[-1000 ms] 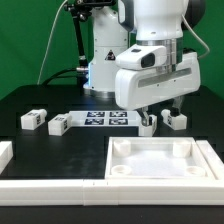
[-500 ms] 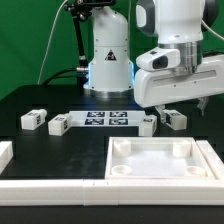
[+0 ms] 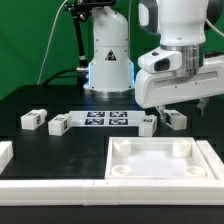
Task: Assemble one leg
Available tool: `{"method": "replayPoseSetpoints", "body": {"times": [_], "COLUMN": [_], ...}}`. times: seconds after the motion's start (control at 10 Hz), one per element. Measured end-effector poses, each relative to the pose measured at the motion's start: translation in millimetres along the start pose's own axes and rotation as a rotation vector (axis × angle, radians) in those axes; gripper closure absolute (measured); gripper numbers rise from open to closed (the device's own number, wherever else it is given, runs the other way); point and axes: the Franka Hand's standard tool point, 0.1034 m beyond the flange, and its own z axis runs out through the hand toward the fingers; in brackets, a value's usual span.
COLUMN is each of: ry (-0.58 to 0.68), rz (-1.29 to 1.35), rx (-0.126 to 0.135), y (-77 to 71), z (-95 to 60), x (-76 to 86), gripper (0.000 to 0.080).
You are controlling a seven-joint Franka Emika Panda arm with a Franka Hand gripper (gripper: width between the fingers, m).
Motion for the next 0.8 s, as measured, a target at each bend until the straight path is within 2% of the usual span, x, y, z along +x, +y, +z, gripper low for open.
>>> {"method": "replayPoseSetpoints", "body": {"times": [0.1, 0.2, 0.4, 0.6, 0.8], "ry": [-0.044, -0.152, -0.284, -0.477, -0.640], "rz": [0.001, 0.012, 0.011, 0.010, 0.003], "rx": [0.004, 0.005, 0.007, 0.013, 0.006], "y": [-5.6, -12.4, -23.3, -22.8, -18.5], "z": [1.8, 5.4, 11.5, 17.7, 21.9], "x": [2.1, -8.3, -13.1, -26.1, -39.4], "gripper": [0.0151, 0.0151, 0.0151, 0.0151, 0.0151]}}
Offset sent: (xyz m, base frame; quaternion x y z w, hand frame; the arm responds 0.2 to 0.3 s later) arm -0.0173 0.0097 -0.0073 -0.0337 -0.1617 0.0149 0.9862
